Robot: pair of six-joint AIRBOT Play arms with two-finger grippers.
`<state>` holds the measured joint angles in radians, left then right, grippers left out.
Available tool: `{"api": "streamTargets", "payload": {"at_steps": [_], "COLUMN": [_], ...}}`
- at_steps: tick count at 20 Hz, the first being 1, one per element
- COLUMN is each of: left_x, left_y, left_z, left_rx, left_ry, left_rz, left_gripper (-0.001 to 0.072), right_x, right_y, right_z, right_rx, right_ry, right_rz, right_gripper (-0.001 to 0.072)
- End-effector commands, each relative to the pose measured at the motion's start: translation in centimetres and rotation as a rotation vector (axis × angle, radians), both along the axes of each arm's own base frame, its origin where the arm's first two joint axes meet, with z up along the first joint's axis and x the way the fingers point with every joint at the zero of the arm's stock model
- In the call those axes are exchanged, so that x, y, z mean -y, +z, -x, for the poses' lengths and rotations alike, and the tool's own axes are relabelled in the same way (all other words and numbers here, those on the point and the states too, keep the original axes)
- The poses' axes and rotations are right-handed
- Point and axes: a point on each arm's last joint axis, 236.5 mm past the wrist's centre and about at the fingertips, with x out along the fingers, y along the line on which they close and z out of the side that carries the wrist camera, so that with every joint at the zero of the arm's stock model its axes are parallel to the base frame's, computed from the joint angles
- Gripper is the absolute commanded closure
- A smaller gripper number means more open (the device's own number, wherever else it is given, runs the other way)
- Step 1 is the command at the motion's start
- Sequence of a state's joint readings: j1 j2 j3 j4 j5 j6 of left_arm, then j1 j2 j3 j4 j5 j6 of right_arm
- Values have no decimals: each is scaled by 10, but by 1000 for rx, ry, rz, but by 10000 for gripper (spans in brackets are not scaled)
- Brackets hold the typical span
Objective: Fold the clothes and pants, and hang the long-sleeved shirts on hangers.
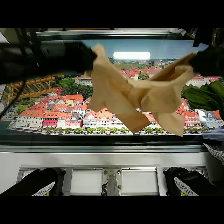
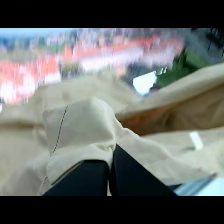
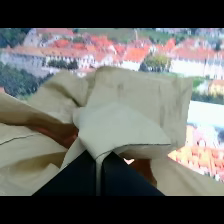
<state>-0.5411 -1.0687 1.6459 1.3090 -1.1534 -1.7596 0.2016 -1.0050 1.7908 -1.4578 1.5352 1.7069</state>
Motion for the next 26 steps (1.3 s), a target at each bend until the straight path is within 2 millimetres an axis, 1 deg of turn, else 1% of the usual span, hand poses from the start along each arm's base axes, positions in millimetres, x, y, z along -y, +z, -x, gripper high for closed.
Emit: {"api": "streamTargets", "payload": {"at_steps": [1, 3, 5, 6, 7, 8, 10, 11, 13, 14, 15, 16, 18, 20, 21, 23, 24, 25, 26], "left_x": [-11, -13, -14, -15, -17, -18, -22, -25, -26, -22, -18, -14, -14, -21, -28, -50, -67, -85, -111], "left_y": [-97, -155, -202, -222, -236, -246, -256, -257, -251, -245, -237, -228, -205, -175, -162, -145, -140, -137, -137], "left_z": [42, 70, 99, 113, 123, 130, 138, 140, 143, 147, 150, 152, 144, 123, 112, 86, 73, 62, 48], "left_rx": [-228, -341, -440, -484, -518, -538, -553, -558, -544, -543, -542, -535, -485, -419, -389, -327, -306, -294, -281], "left_ry": [-35, -58, -88, -98, -102, -110, -102, -94, -97, -110, -116, -125, -115, -63, -39, 25, 72, 123, 198], "left_rz": [-137, -195, -257, -283, -302, -319, -319, -315, -301, -274, -237, -201, -167, -115, -101, -94, -95, -105, -124], "left_gripper": [695, 695, 695, 695, 695, 695, 695, 695, 695, 629, 222, -1, 0, 1, 0, 0, 0, 0, 0], "right_x": [14, 8, -5, -11, -17, -22, -28, -28, -28, -29, -28, -29, -30, -30, -30, -30, -30, -30, -30], "right_y": [-80, -122, -161, -175, -185, -191, -191, -191, -191, -191, -191, -191, -191, -191, -191, -191, -191, -191, -191], "right_z": [29, 40, 56, 64, 71, 73, 71, 70, 71, 71, 71, 71, 71, 71, 71, 71, 71, 71, 71], "right_rx": [-305, -416, -512, -555, -586, -594, -579, -577, -578, -578, -578, -579, -581, -580, -582, -581, -581, -581, -581], "right_ry": [-58, -59, -33, -21, -8, -1, 3, 2, 2, 2, 2, 3, 7, 7, 6, 5, 5, 5, 5], "right_rz": [58, 71, 90, 102, 113, 115, 105, 103, 103, 103, 103, 102, 97, 98, 98, 98, 98, 97, 97], "right_gripper": [698, 698, 698, 698, 698, 698, 698, 698, 698, 697, 697, 697, 695, 695, 695, 694, 695, 695, 694]}}
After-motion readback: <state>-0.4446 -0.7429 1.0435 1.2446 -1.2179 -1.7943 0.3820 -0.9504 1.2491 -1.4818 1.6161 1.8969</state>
